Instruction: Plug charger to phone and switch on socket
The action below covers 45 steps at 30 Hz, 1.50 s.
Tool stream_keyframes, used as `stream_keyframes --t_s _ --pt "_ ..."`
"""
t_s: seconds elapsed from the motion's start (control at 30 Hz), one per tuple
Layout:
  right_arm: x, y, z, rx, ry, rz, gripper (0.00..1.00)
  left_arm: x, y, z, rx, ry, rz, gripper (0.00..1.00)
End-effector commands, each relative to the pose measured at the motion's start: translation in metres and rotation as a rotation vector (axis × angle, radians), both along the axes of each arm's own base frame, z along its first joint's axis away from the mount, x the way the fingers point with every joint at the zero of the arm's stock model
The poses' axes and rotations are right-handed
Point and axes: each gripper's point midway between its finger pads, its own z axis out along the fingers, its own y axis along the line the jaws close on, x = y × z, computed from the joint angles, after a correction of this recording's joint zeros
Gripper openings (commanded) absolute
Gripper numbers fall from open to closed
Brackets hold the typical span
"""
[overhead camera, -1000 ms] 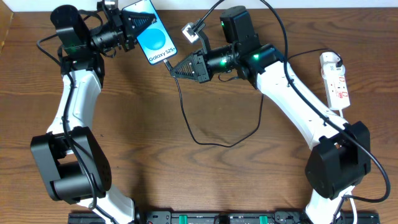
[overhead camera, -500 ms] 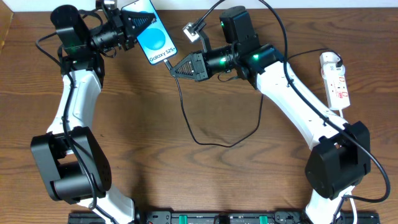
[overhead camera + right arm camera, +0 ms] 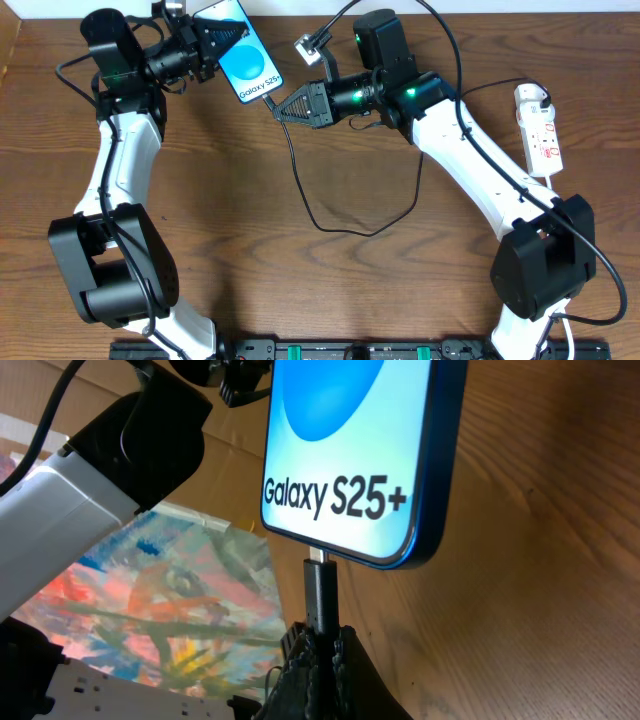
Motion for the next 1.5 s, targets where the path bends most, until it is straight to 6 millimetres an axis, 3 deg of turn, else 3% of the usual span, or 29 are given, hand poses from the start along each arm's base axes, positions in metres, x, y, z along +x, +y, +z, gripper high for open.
stream_keyframes --t_s 0.0,0.3,0.67,0.97,1.47 --pt "0.007 0.002 0.01 -0.005 -0.053 -0.047 0.01 -0.016 -0.015 0.007 -0.002 -0.018 -0.095 0.07" --pt "0.008 0.004 0.01 -0.008 -0.068 -0.058 0.01 -0.02 -0.036 0.007 -0.008 -0.005 -0.14 0.08" --pt "0.016 0.003 0.01 -0.014 -0.066 -0.097 0.01 -0.021 -0.037 0.007 -0.007 -0.006 -0.143 0.07" --pt "0.036 -0.009 0.007 -0.038 0.023 -0.214 0.01 -0.019 -0.037 0.007 -0.002 -0.016 -0.131 0.07" --pt "0.049 -0.005 0.015 -0.017 0.021 -0.296 0.01 -0.019 -0.043 0.005 -0.002 -0.004 -0.135 0.07"
